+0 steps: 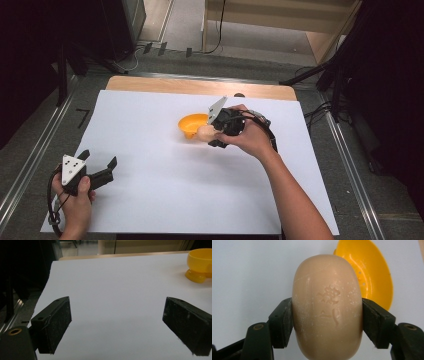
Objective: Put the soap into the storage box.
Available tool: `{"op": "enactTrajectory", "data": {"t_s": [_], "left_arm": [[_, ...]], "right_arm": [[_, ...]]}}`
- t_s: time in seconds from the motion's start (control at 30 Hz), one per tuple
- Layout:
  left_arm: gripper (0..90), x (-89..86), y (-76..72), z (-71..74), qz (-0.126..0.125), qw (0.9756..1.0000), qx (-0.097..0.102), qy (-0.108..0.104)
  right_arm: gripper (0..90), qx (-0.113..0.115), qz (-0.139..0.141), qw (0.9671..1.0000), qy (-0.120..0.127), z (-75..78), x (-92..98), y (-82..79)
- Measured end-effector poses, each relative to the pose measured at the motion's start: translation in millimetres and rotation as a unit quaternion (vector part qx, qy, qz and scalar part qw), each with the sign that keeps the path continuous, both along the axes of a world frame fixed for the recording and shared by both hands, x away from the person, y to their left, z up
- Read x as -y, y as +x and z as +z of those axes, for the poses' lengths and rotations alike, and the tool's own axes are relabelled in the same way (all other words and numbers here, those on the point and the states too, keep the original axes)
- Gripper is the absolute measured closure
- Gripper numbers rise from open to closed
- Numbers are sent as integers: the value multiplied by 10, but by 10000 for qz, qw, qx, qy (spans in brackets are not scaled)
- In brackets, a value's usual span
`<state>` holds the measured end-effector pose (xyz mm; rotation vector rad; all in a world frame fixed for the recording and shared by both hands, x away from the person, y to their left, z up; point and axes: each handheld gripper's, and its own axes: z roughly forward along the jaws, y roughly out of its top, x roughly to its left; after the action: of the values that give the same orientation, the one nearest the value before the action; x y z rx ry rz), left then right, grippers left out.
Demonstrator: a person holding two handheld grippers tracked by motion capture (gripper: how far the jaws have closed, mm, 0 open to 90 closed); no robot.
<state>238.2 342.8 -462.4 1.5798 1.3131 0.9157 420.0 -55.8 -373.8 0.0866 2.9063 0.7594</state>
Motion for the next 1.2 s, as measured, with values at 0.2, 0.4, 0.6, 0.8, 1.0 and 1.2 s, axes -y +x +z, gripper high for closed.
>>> {"op": "enactTrajectory", "data": {"t_s": [0.2,0.4,0.6,0.8,1.0,1.2], "left_arm": [[89,0,1,0,-8,10000,5,1],[89,-2,0,-1,-14,10000,7,-23],[89,-7,0,-1,-23,10000,5,-34],[89,-8,0,-1,-21,10000,7,-43],[89,-9,-2,-2,-26,10000,22,-62],[89,-9,-3,-1,-32,10000,23,-67]], "right_arm": [[327,57,91,9999,-82,17,-116,153],[326,152,218,9996,-134,52,-251,261],[326,161,320,9993,-131,54,-359,375],[325,125,393,9988,-263,5,-468,447],[325,63,412,9984,-381,-71,-547,569],[325,-14,327,9987,-402,-113,-544,621]]}}
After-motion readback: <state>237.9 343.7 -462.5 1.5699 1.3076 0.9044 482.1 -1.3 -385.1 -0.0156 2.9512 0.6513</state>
